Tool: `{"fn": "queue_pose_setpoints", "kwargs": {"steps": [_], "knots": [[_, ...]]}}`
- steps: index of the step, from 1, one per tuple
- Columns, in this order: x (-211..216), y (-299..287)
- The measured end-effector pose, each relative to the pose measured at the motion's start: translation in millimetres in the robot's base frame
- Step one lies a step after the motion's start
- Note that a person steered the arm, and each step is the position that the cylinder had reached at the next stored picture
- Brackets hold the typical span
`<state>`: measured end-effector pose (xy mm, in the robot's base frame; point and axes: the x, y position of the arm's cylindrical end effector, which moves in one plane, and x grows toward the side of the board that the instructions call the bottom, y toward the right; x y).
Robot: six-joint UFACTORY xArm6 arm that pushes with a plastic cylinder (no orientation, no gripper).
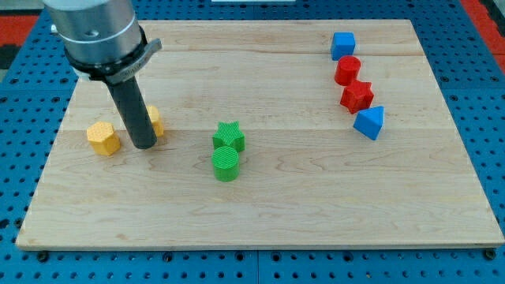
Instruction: Move the yellow heart diagonally to the yellow hexagon
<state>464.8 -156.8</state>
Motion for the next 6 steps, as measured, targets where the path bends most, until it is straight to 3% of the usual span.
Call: {"fn": "queue_pose_setpoints", "kwargs": {"steps": [2, 4, 6], "knots": [[-31.9, 36.5], [-9.1, 49.6], [-22.2, -46.0]]}}
